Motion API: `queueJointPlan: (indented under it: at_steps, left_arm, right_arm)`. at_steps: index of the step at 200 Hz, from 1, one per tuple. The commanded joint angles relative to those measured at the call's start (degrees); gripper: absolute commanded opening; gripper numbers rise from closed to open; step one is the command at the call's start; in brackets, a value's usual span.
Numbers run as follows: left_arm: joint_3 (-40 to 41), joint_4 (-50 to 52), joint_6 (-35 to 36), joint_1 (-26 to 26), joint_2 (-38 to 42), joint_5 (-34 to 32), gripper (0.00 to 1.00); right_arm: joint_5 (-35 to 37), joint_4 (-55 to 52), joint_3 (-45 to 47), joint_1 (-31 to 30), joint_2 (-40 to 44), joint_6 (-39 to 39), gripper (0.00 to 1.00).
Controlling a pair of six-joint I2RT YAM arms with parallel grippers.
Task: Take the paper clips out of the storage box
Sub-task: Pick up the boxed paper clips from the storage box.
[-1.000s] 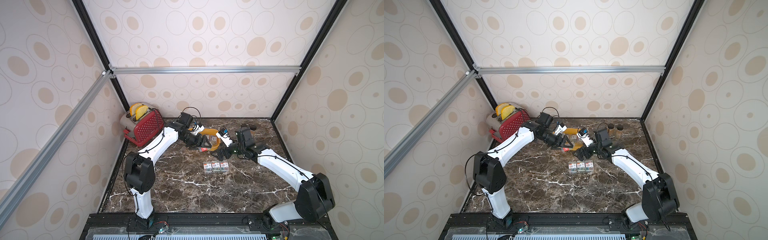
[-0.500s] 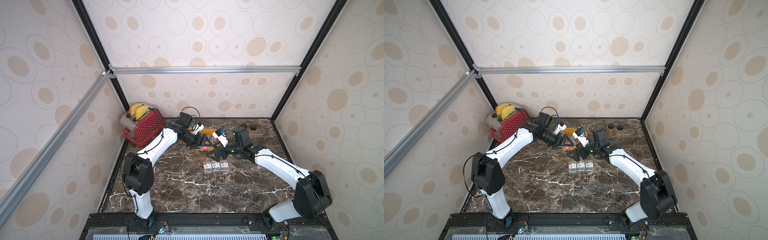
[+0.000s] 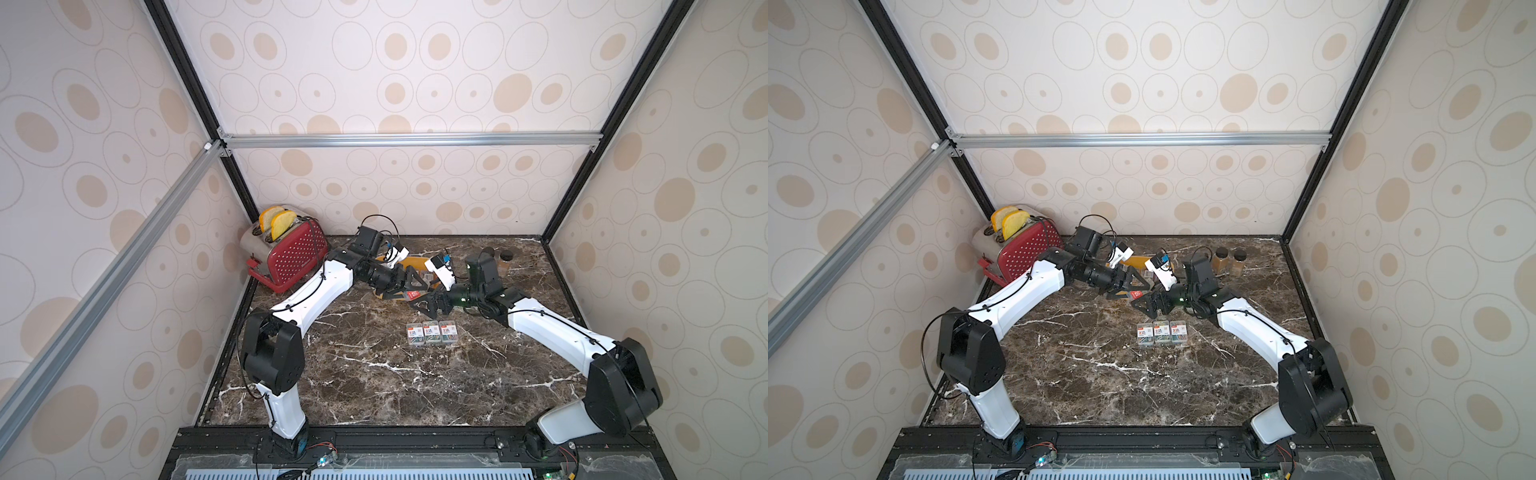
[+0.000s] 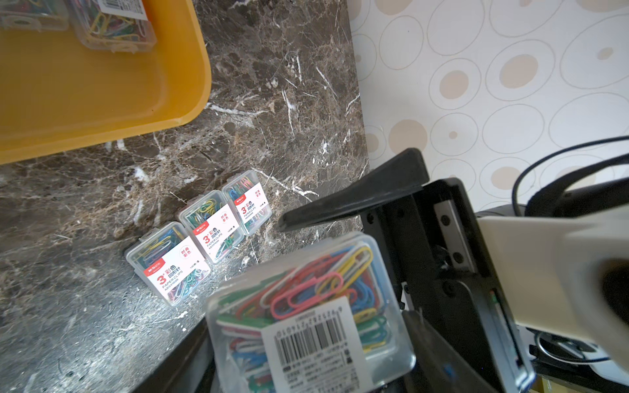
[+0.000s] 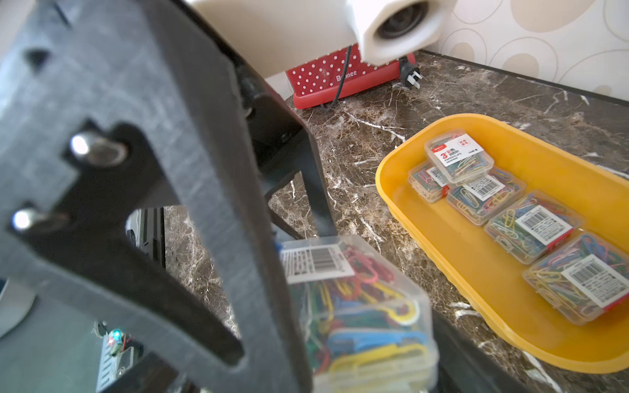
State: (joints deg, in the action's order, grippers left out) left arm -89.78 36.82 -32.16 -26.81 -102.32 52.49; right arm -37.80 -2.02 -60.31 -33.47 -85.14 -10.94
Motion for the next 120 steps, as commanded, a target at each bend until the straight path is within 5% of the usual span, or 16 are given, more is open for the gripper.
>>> queueJointPlan:
  at_steps: [1,120]
  left_arm:
    - [0.4,-3.2,-2.1,-0.4,2.7,2.6,0.49]
    - [2.5,-4.3,-3.0,-0.4,3.8,4.9,0.54]
  right_arm:
    - [-0.1,2.5,0.7,0.0,0.8,-0.8,0.90]
    - [-1.3,5.8,0.8,0.9,1.3,-3.7,0.46]
